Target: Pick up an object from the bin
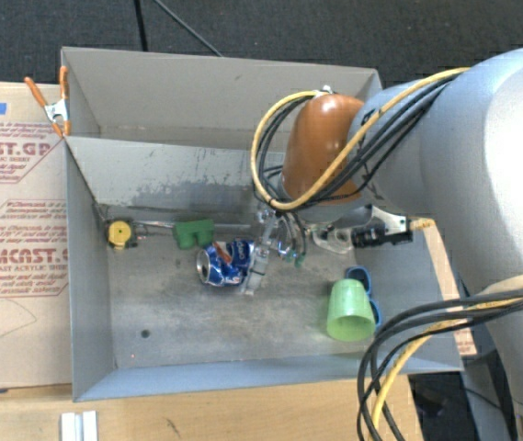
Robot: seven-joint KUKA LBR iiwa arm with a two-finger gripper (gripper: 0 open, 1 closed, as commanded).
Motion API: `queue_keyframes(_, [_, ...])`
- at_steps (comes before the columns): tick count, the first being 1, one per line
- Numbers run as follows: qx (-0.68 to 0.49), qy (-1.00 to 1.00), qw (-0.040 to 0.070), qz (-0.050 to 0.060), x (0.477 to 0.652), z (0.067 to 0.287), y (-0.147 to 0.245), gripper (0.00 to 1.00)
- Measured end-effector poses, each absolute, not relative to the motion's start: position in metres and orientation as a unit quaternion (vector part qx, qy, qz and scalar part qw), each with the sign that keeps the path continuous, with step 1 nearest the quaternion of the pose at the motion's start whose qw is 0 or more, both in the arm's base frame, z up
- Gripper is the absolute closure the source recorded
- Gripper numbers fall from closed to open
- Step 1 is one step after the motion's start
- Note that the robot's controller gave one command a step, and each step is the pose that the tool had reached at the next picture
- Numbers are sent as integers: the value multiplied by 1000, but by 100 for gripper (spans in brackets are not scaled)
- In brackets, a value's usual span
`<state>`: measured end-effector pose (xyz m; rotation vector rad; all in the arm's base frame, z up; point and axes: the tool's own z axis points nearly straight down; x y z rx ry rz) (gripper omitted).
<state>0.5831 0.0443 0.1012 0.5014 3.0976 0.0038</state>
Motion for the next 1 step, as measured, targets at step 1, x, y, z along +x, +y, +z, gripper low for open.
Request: queue_keyframes(1, [43,999,2,0,581,118,45,0])
